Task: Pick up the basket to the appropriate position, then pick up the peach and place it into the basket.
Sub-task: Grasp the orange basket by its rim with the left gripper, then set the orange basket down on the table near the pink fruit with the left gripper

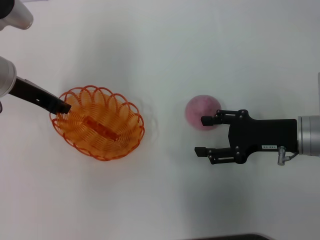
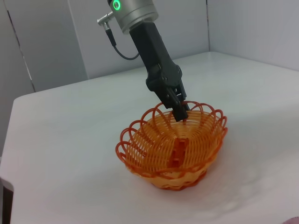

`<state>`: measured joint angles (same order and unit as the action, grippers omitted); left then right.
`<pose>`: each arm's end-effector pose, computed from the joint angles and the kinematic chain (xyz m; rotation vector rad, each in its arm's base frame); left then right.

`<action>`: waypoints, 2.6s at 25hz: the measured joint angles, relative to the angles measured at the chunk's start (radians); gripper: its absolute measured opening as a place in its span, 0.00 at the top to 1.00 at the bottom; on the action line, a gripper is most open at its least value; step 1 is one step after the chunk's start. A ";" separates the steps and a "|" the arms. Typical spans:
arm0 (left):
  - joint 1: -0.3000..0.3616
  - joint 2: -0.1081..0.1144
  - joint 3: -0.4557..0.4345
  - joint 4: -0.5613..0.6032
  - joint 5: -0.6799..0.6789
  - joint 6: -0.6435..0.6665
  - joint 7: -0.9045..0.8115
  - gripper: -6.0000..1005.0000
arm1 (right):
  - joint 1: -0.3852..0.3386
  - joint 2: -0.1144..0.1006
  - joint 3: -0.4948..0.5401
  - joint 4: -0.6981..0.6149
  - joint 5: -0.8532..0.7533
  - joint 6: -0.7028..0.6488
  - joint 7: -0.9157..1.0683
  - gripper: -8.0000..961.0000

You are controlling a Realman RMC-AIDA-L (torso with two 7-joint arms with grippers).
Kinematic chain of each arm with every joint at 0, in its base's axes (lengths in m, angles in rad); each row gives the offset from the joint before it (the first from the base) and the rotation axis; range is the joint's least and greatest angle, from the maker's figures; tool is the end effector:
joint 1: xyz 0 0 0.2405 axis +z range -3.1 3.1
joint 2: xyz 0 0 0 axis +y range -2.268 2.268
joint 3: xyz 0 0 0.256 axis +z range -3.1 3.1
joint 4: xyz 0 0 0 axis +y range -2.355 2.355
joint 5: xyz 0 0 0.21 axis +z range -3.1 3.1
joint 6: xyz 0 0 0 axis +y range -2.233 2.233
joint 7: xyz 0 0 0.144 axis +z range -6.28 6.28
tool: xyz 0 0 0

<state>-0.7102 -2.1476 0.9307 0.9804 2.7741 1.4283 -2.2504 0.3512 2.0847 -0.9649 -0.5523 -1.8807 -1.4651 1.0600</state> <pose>-0.2452 0.3753 -0.0050 -2.5487 -1.0769 0.4128 0.3047 0.2653 -0.0483 -2.8275 0.4522 0.5667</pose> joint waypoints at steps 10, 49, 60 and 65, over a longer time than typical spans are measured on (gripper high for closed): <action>-0.012 0.005 -0.004 0.001 -0.001 0.021 -0.054 0.87 | 0.000 0.000 0.001 0.002 0.000 0.002 0.000 0.13; 0.031 0.049 -0.448 -0.173 -0.217 0.175 -0.260 0.92 | 0.005 0.002 0.002 0.007 0.000 0.003 0.000 0.13; 0.089 -0.025 -0.348 -0.096 -0.242 0.045 -0.284 0.93 | 0.005 0.002 0.008 0.009 0.001 0.007 0.000 0.13; 0.107 -0.026 -0.325 -0.101 -0.258 0.009 -0.299 0.93 | 0.005 0.002 0.007 0.009 0.001 0.008 0.000 0.13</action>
<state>-0.6029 -2.1736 0.6058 0.8799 2.5163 1.4370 -2.5497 0.3559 2.0862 -0.9582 -0.5430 -1.8794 -1.4573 1.0600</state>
